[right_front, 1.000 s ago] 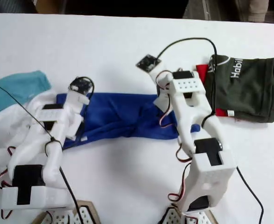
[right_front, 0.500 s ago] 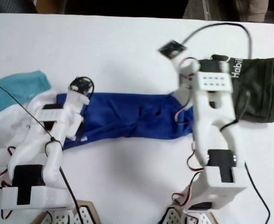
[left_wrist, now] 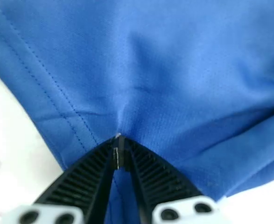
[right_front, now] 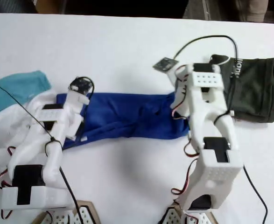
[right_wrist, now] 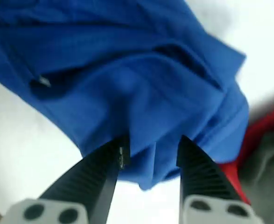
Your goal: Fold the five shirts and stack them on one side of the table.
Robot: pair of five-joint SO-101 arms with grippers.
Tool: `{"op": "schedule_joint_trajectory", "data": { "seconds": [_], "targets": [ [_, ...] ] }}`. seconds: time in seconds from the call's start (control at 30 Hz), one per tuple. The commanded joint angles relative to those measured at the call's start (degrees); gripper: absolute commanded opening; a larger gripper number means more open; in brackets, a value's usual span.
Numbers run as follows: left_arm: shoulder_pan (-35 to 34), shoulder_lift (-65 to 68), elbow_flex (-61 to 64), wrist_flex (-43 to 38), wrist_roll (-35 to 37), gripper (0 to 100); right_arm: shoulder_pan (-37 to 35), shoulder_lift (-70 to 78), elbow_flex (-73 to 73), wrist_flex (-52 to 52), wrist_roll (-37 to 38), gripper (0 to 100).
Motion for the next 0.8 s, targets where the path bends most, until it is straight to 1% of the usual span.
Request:
{"op": "schedule_joint_trajectory", "data": {
  "seconds": [0.0,0.13,0.3,0.37,0.47,0.53,0.6,0.77],
  "targets": [
    [1.0,-1.1,-0.3,-1.1,0.2,2,-2.6,1.5,-3.1,-2.3,-1.9,17.6],
    [1.0,-1.1,-0.3,-1.1,0.2,2,-4.3,3.9,-5.5,-2.8,-4.8,17.6],
    [1.0,-1.1,-0.3,-1.1,0.2,2,-4.4,4.1,-6.8,-2.8,-4.9,16.9],
    [1.0,-1.1,-0.3,-1.1,0.2,2,-4.3,4.1,-6.8,-2.9,-4.8,13.5],
    [1.0,-1.1,-0.3,-1.1,0.2,2,-3.8,4.2,-6.8,-3.3,-4.6,2.0],
    [1.0,-1.1,-0.3,-1.1,0.2,2,-2.7,4.0,-6.8,-3.6,-4.6,2.9],
    [1.0,-1.1,-0.3,-1.1,0.2,2,-1.5,3.6,-7.6,-3.1,-4.6,1.9],
    [1.0,-1.1,-0.3,-1.1,0.2,2,1.7,-2.0,-11.9,1.0,-4.4,2.0]
  ]
}}
